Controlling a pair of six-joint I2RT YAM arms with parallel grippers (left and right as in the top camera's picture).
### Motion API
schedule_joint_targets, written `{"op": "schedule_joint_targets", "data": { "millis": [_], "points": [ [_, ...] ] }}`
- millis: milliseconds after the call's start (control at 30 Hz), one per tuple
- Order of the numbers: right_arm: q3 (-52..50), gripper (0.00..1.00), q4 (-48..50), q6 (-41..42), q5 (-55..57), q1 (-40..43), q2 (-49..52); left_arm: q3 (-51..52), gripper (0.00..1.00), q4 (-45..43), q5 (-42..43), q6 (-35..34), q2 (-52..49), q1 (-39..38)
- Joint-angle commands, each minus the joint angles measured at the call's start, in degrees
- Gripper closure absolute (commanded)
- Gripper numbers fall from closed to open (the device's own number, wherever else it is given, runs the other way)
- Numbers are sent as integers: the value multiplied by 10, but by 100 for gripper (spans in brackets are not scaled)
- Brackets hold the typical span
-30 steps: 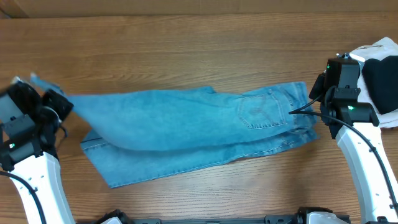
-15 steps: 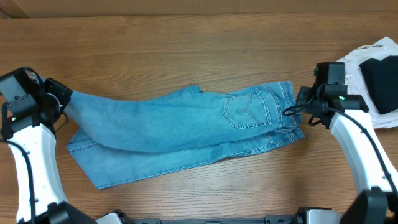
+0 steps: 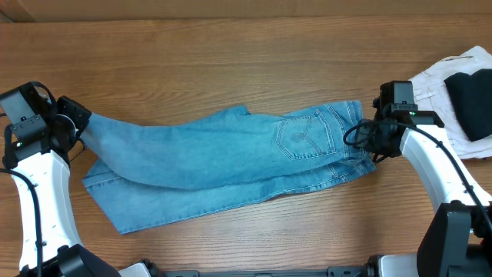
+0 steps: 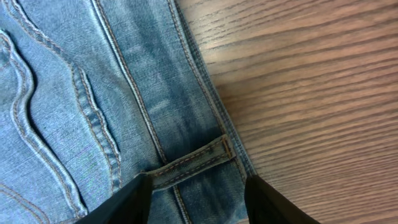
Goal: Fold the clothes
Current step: 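Stretch the jeans between both grippers and lay them flat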
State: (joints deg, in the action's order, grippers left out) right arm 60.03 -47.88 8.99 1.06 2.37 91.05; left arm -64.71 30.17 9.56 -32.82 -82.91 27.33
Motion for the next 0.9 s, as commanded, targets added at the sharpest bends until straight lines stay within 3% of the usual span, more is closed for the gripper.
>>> {"op": "schedule_joint_targets", "data": {
  "millis": [0,533,633,667,867],
  "points": [
    [-1,44,-7,0,-12,1,4,-8,96,-3,-10,17,5,-4],
    [-1,47,-15,50,-40,1,42,-8,96,0,-12,33,5,-4],
    [-1,92,-7,53,-59,1,54,-8,96,0,-12,35,5,-4],
    [1,96,-1,57,-59,2,51,-8,96,0,-12,41,5,-3],
    [61,96,-30,59,-56,22,-16,-18,96,11,-8,44,11,-3]
  ]
}}
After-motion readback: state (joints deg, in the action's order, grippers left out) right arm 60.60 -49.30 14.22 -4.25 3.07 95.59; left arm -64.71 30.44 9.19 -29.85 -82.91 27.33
